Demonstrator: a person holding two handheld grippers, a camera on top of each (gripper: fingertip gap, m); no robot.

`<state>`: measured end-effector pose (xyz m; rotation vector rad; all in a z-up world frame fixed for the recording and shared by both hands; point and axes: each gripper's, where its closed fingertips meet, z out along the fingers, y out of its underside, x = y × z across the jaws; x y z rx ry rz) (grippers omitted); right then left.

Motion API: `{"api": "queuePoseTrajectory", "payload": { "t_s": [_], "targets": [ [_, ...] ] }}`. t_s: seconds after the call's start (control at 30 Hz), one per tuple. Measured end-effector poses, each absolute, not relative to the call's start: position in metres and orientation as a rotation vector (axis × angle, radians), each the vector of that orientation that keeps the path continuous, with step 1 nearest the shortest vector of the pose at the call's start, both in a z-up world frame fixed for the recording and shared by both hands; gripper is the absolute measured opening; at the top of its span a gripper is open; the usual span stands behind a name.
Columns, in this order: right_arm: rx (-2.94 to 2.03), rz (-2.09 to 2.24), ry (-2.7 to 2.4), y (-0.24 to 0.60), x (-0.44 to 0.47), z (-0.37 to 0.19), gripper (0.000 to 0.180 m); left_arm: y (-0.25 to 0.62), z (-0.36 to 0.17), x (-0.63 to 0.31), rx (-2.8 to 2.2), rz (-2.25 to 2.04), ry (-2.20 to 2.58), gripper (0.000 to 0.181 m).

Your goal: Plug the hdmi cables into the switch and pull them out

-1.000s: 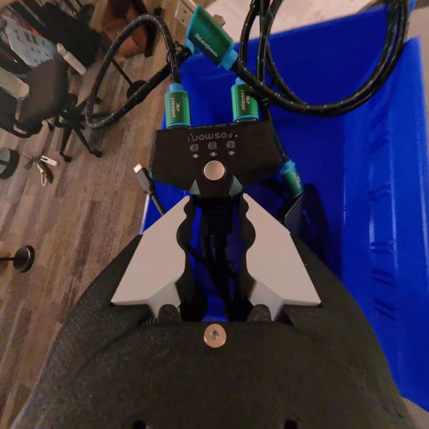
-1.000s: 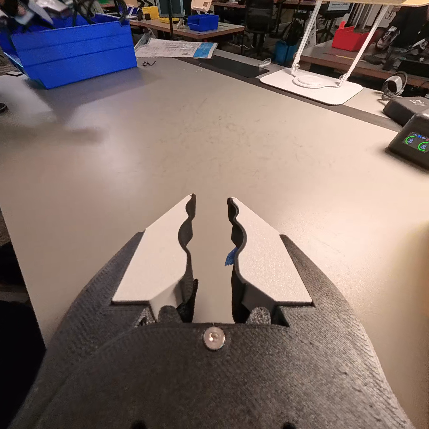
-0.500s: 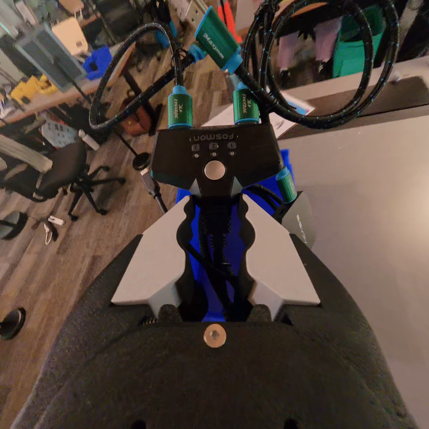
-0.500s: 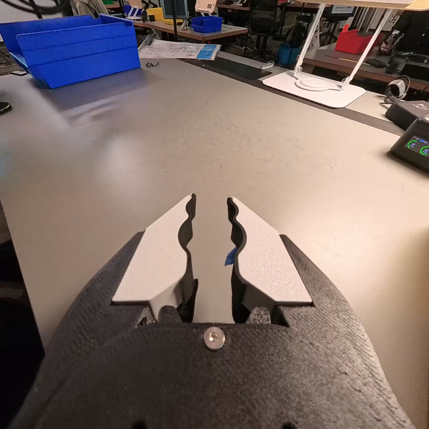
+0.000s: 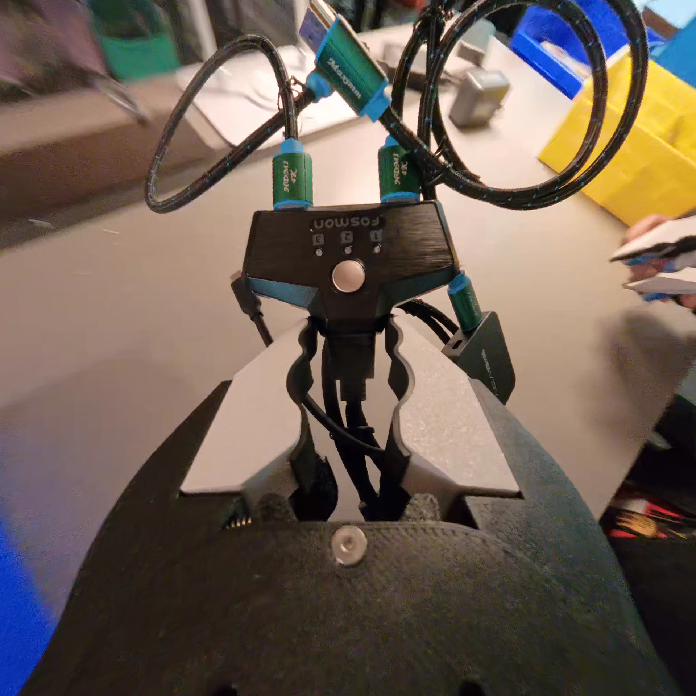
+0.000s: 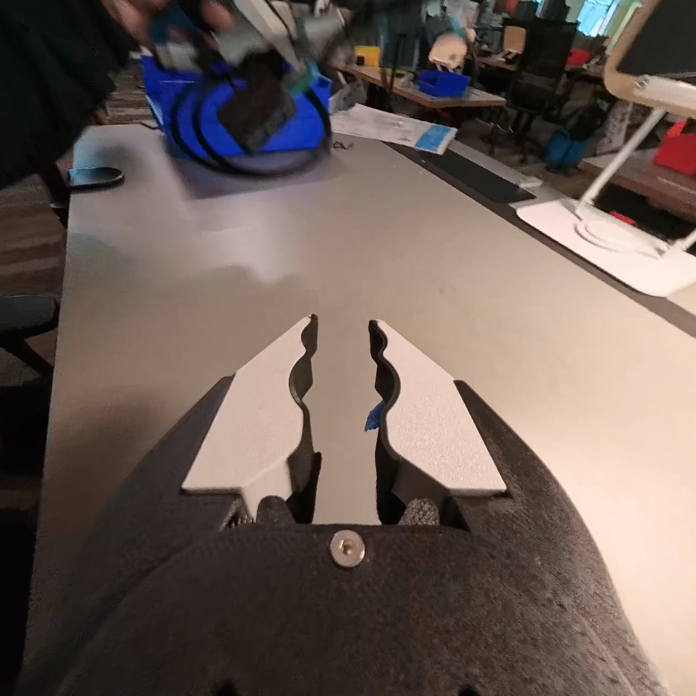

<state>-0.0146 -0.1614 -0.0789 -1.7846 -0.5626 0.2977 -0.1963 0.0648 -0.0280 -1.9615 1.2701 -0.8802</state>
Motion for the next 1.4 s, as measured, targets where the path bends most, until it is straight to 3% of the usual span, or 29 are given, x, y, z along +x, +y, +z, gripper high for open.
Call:
{"api": "queuePoseTrajectory", "payload": {
  "t_s": [0.17,0.33,0.5,0.7,0.77,0.83,0.97,1.1,1.4],
  "targets": [
    [-1.716,0.301,-0.661,-0.130,-0.033,-0.061,0.029,0.031,-0.121,-0.129,-2.071,-1.107,1.514,0.036],
    [-1.731,0.243,-0.639,-0.082,-0.018,-0.052,0.029,0.027,-0.164,-0.086,-1.998,-1.047,1.769,0.035],
    [-1.843,0.161,-0.670,-0.057,-0.002,-0.098,0.037,0.032,-0.163,-0.079,-1.908,-1.007,1.762,0.042],
    [-1.954,0.069,-0.854,-0.064,0.004,-0.142,0.053,0.038,-0.121,-0.090,-1.758,-1.105,1.589,0.047],
    [-1.977,-0.027,-0.903,-0.062,0.009,-0.155,0.048,0.023,-0.112,-0.085,-1.730,-1.197,1.604,0.047],
    [-1.976,-0.133,-0.936,-0.059,0.015,-0.162,0.029,0.008,-0.114,-0.080,-1.696,-1.223,1.656,0.046],
    [-1.903,-0.197,-0.960,-0.062,0.015,-0.153,0.009,0.018,-0.143,-0.076,-1.753,-0.943,1.710,0.045],
    [-1.842,-0.222,-0.961,-0.070,0.025,-0.137,0.008,0.038,-0.143,-0.079,-1.787,-0.853,1.622,0.042],
    [-1.833,-0.138,-0.832,-0.074,0.031,-0.119,0.006,0.038,-0.146,-0.089,-2.152,-1.271,1.361,0.044]
  ]
}}
